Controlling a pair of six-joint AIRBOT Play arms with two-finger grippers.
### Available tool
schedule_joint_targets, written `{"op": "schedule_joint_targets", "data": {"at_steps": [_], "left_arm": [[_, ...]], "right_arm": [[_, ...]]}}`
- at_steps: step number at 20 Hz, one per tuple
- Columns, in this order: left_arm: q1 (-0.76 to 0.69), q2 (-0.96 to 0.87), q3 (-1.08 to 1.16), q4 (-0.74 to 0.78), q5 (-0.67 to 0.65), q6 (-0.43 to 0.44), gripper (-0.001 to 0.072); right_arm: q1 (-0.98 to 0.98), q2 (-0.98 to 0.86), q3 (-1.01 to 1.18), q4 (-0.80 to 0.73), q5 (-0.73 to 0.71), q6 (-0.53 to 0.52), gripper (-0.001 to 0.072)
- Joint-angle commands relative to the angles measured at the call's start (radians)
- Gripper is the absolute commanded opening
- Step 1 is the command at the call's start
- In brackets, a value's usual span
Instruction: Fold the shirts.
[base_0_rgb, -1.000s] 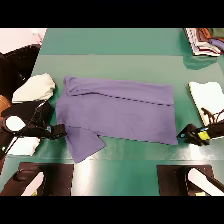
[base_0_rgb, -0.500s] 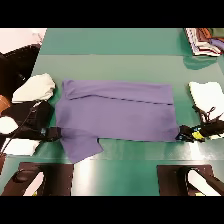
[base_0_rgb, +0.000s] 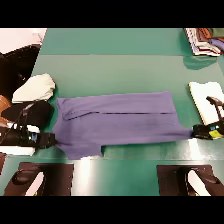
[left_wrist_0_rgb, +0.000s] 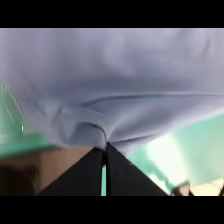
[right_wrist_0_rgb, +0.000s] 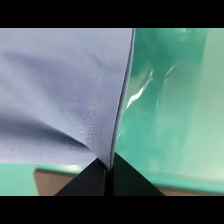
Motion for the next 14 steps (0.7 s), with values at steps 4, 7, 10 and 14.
{"op": "schedule_joint_targets", "data": {"at_steps": [4, 7, 10, 14], "left_arm": [[0.001, -0.445, 0.256, 0.026, 0.349, 0.130, 0.0023], [0.001, -0.674, 0.424, 0.026, 0.451, 0.150, 0.0024], [0.001, -0.816, 0.522, 0.019, 0.524, 0.159, 0.0024], [0.001, -0.868, 0.546, 0.015, 0.548, 0.158, 0.0512]], "right_arm": [[0.127, -0.338, 0.291, 0.032, -0.190, 0.035, 0.0016], [0.127, -0.522, 0.438, 0.135, -0.229, 0.032, 0.0016], [0.127, -0.671, 0.557, 0.196, -0.253, 0.032, 0.0017], [0.103, -0.804, 0.675, 0.320, -0.242, 0.007, 0.0345]]}}
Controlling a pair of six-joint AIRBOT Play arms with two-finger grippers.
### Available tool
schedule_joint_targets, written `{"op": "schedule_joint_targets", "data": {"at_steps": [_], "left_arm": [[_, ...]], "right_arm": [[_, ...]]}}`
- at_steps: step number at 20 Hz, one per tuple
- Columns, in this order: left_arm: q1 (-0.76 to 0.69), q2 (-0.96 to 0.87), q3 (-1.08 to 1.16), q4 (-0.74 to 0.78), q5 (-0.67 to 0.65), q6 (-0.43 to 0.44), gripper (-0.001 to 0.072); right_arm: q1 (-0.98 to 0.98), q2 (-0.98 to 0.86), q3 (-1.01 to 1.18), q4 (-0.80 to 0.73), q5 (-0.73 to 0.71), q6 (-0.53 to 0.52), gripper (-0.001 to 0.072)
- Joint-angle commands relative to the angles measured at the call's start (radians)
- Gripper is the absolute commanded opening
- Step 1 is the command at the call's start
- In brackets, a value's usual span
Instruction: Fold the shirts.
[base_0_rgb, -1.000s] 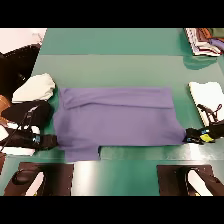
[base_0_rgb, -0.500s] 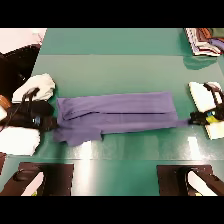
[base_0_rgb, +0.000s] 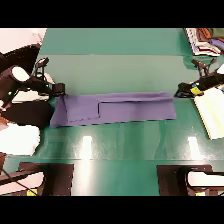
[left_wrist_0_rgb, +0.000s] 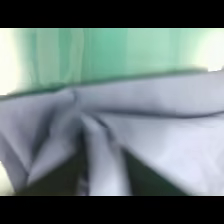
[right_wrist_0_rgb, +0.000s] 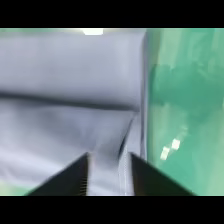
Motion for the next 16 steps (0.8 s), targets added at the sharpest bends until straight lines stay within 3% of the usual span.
{"op": "schedule_joint_targets", "data": {"at_steps": [1, 5, 6, 7, 9, 15, 16], "left_arm": [[-0.001, -0.059, 0.042, -0.006, 0.040, 0.005, 0.0563], [-0.002, -0.056, 0.118, 0.000, -0.132, 0.007, 0.0538], [-0.004, -0.056, 0.123, -0.007, -0.158, 0.007, 0.0538], [-0.008, -0.056, 0.123, -0.016, -0.167, 0.006, 0.0535], [-0.030, -0.056, 0.122, -0.021, -0.159, 0.007, 0.0059], [-0.155, -0.061, 0.122, -0.066, -0.051, -0.008, 0.0034], [-0.180, -0.066, 0.122, -0.070, -0.032, -0.014, 0.0033]], "right_arm": [[-0.026, -0.115, 0.103, 0.146, 0.005, -0.036, 0.0346], [-0.134, -0.081, 0.028, 0.198, 0.081, -0.096, 0.0415], [-0.164, -0.067, -0.017, 0.198, 0.084, -0.097, 0.0507], [-0.195, -0.063, -0.059, 0.200, 0.089, -0.105, 0.0545], [-0.247, -0.071, -0.146, 0.243, 0.095, -0.137, 0.0560], [-0.178, -0.154, -0.221, 0.350, 0.063, -0.167, 0.0542], [-0.146, -0.154, -0.221, 0.346, 0.043, -0.180, 0.0422]]}}
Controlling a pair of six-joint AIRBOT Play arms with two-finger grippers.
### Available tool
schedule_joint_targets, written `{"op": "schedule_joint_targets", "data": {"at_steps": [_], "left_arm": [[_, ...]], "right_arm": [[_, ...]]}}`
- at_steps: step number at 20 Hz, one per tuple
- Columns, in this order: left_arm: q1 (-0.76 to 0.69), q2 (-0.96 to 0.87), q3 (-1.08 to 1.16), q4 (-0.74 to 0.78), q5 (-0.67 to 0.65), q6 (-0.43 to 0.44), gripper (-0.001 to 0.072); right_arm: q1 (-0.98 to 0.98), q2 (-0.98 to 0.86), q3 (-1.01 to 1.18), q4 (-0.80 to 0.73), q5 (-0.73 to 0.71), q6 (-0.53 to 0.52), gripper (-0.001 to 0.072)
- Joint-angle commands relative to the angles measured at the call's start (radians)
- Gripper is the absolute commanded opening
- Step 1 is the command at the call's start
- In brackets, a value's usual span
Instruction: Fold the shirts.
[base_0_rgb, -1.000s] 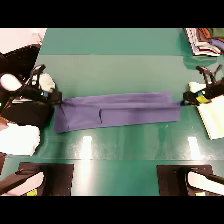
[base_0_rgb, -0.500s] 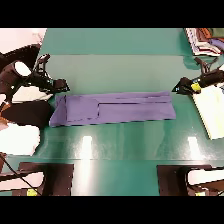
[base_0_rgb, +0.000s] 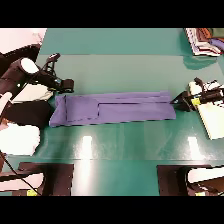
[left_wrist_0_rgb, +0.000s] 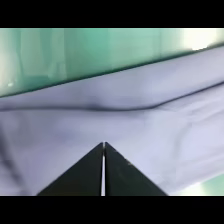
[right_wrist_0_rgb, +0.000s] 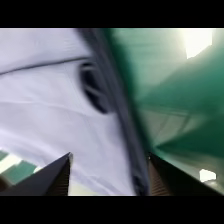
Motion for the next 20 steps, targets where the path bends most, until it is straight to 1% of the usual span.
{"op": "schedule_joint_targets", "data": {"at_steps": [1, 2, 3, 5, 7, 8, 12, 15, 18, 20], "left_arm": [[-0.080, -0.011, 0.002, -0.036, 0.071, -0.018, 0.0033], [-0.104, -0.022, 0.002, -0.055, 0.085, -0.027, 0.0023], [-0.130, -0.037, 0.002, -0.070, 0.106, -0.051, 0.0024], [-0.183, -0.078, 0.003, -0.108, 0.169, -0.061, 0.0023], [-0.239, -0.140, 0.027, -0.144, 0.224, -0.061, 0.0023], [-0.267, -0.180, 0.060, -0.153, 0.219, -0.061, 0.0023], [-0.382, -0.325, 0.219, -0.172, 0.195, -0.061, 0.0023], [-0.440, -0.392, 0.278, -0.178, 0.196, -0.063, 0.0023], [-0.467, -0.435, 0.287, -0.219, 0.197, -0.063, 0.0023], [-0.472, -0.448, 0.286, -0.218, 0.193, -0.063, 0.0023]], "right_arm": [[0.075, -0.021, -0.021, 0.021, -0.056, -0.042, 0.0266], [0.090, -0.013, -0.021, 0.019, -0.072, -0.043, 0.0125], [0.093, 0.003, -0.021, 0.021, -0.081, -0.043, 0.0013], [0.082, 0.067, -0.018, 0.024, -0.081, -0.050, 0.0014], [0.076, 0.148, 0.015, 0.071, -0.050, -0.049, 0.0014], [0.082, 0.183, 0.051, 0.097, -0.026, -0.048, 0.0014], [0.189, 0.281, 0.262, 0.160, 0.029, 0.023, 0.0014], [0.290, 0.291, 0.382, 0.234, 0.029, 0.056, 0.0014], [0.393, 0.283, 0.456, 0.230, 0.007, 0.082, 0.0014], [0.445, 0.275, 0.480, 0.231, -0.008, 0.088, 0.0014]]}}
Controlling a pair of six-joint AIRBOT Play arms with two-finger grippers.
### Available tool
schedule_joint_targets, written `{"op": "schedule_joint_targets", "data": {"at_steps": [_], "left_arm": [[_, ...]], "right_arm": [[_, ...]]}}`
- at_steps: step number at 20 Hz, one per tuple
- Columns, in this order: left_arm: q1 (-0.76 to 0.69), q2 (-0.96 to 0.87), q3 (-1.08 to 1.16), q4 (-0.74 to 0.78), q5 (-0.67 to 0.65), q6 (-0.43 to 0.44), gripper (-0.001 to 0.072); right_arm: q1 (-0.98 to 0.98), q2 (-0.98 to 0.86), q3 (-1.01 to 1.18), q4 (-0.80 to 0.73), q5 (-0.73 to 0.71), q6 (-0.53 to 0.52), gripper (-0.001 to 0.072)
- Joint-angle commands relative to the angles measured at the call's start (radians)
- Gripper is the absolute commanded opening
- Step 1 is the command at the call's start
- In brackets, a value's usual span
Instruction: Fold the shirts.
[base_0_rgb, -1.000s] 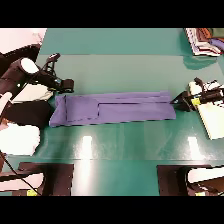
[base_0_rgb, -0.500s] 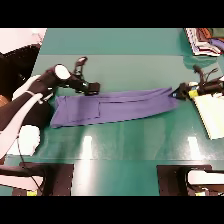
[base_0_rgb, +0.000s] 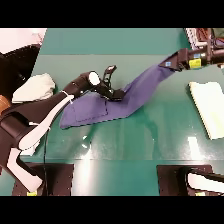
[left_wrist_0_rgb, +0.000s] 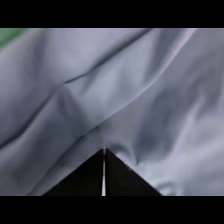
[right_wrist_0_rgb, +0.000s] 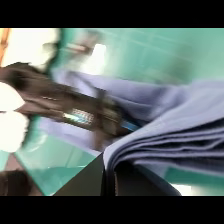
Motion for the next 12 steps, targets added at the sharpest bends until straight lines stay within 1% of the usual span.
{"op": "schedule_joint_targets", "data": {"at_steps": [1, 3, 6, 9, 12], "left_arm": [[-0.021, -0.034, 0.014, -0.018, 0.000, 0.000, 0.0023], [-0.021, -0.034, 0.014, -0.008, -0.005, 0.004, 0.0023], [0.022, -0.002, 0.016, 0.064, -0.064, -0.008, 0.0023], [0.150, 0.142, 0.016, 0.178, -0.124, -0.009, 0.0023], [0.341, 0.344, 0.016, 0.312, -0.187, -0.005, 0.0024]], "right_arm": [[0.101, -0.010, 0.069, 0.019, -0.024, 0.028, 0.0014], [0.145, -0.032, 0.101, 0.019, -0.024, 0.028, 0.0014], [0.219, -0.080, 0.168, 0.019, -0.034, 0.028, 0.0014], [0.336, -0.140, 0.233, 0.019, -0.066, 0.028, 0.0014], [0.515, -0.238, 0.296, 0.019, -0.151, 0.027, 0.0015]]}}
